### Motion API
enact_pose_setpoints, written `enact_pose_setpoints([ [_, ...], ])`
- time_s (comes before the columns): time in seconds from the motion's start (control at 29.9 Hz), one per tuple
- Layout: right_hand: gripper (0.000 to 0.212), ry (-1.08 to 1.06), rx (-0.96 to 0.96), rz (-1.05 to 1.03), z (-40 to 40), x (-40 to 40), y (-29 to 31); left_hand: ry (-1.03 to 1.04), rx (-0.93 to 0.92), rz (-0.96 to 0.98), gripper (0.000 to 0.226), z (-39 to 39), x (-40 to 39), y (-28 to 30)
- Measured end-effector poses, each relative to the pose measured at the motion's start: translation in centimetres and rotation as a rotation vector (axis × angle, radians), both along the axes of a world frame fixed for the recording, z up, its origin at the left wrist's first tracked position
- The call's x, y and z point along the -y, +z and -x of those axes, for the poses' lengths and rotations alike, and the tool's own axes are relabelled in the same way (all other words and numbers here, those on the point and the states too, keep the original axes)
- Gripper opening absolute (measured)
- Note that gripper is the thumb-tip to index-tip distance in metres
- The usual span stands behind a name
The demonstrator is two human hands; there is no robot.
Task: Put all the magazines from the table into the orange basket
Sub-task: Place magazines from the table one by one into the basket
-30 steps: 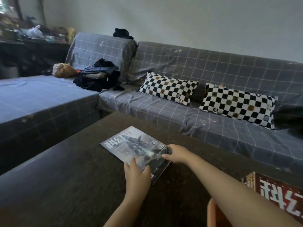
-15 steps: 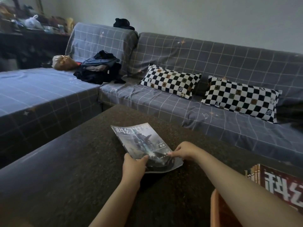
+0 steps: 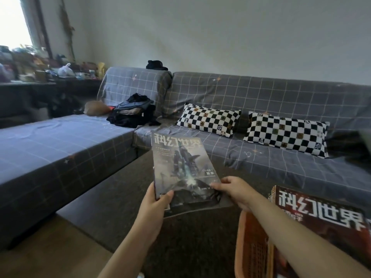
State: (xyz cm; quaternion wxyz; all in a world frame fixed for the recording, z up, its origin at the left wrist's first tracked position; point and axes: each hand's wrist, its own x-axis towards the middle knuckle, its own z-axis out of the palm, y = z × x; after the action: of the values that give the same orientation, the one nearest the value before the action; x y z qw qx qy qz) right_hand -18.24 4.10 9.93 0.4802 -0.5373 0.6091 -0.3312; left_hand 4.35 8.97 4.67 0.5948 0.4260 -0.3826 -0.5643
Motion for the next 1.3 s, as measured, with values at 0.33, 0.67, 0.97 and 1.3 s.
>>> enact_pose_setpoints([
  [0.33, 0.046, -0.122, 0.189, 0.134, 5.5, -12.5, 3.9, -0.225, 0.033, 0.066, 0.034, 4.7, -6.9, 3.8],
  [0.67, 0.041, -0.369, 0.254, 0.193, 13.4, -19.3, 0.9, -0.460, 0.097, 0.043, 0.043, 12.8, -9.2, 3.4],
  [0.97, 0.053, -0.566, 0.017, 0.197, 18.4, -22.4, -3.4, -0.508, 0.599, 0.042, 0.051, 19.8, -9.4, 0.6],
  [1.3, 0.053, -0.632, -0.530, 0.326, 18.4, -22.6, -6.5, -0.265, 0.977, 0.224, 0.048, 21.0, -9.9, -0.6],
])
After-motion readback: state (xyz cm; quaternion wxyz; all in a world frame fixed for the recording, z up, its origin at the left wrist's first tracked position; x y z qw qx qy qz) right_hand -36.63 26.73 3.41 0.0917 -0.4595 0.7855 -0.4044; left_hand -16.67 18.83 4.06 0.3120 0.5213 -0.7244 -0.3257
